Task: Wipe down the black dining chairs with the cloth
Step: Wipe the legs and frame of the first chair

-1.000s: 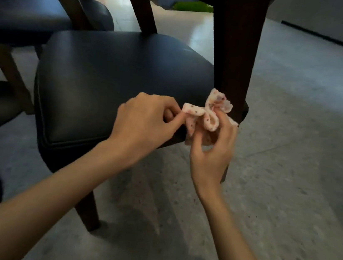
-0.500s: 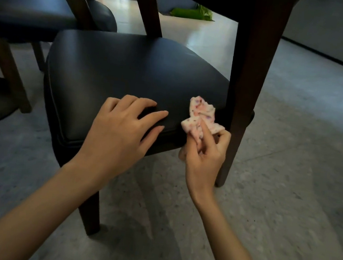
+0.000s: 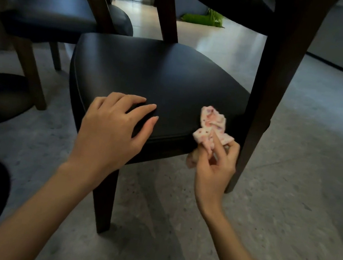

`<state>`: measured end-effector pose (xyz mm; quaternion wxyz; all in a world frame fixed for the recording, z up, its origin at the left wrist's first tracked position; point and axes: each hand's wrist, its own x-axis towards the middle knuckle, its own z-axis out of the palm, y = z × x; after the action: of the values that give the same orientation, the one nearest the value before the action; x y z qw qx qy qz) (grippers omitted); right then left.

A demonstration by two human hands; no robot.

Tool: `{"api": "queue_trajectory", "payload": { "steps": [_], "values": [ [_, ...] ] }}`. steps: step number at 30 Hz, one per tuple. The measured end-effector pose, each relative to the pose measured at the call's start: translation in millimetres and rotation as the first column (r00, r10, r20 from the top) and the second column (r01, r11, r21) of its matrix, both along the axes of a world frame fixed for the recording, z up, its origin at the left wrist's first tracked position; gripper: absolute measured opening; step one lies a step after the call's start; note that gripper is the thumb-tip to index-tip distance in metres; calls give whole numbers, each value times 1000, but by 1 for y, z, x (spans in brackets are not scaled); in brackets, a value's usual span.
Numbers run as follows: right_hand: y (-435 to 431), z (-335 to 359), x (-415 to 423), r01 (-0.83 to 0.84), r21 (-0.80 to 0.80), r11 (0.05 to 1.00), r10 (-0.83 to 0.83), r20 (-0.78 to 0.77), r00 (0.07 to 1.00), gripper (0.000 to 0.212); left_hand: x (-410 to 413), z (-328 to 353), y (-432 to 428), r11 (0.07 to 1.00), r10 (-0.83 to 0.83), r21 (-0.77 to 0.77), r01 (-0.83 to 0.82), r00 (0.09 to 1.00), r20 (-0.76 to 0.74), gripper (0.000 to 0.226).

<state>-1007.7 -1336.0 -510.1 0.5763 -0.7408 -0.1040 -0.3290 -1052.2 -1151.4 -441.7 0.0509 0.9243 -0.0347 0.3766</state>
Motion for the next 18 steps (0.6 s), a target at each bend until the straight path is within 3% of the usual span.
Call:
{"api": "queue_trajectory", "payload": {
  "steps": [3,5,7,11,14,18],
  "values": [
    [-7,9,-11,-111,-236,965,136,95,986,34,-2,-4,6,992,-12,-123,16,999,34,32],
    [-24,20,-5,-47,-350,936,124,203,971,37,-4,-6,13,972,-7,-236,22,998,61,32],
    [-41,26,11,51,-353,934,38,241,970,40,-6,-9,21,950,-12,-312,33,998,70,33],
    [-40,26,35,61,-336,940,-59,16,998,41,-17,-15,35,912,-63,-398,94,994,90,34],
    [-24,28,30,44,-251,967,-49,-14,999,32,-25,-22,45,899,-63,-428,95,994,86,36],
    [5,32,1,-16,-374,927,36,47,998,32,-34,-32,57,865,-38,-497,69,997,71,37]
  ]
}}
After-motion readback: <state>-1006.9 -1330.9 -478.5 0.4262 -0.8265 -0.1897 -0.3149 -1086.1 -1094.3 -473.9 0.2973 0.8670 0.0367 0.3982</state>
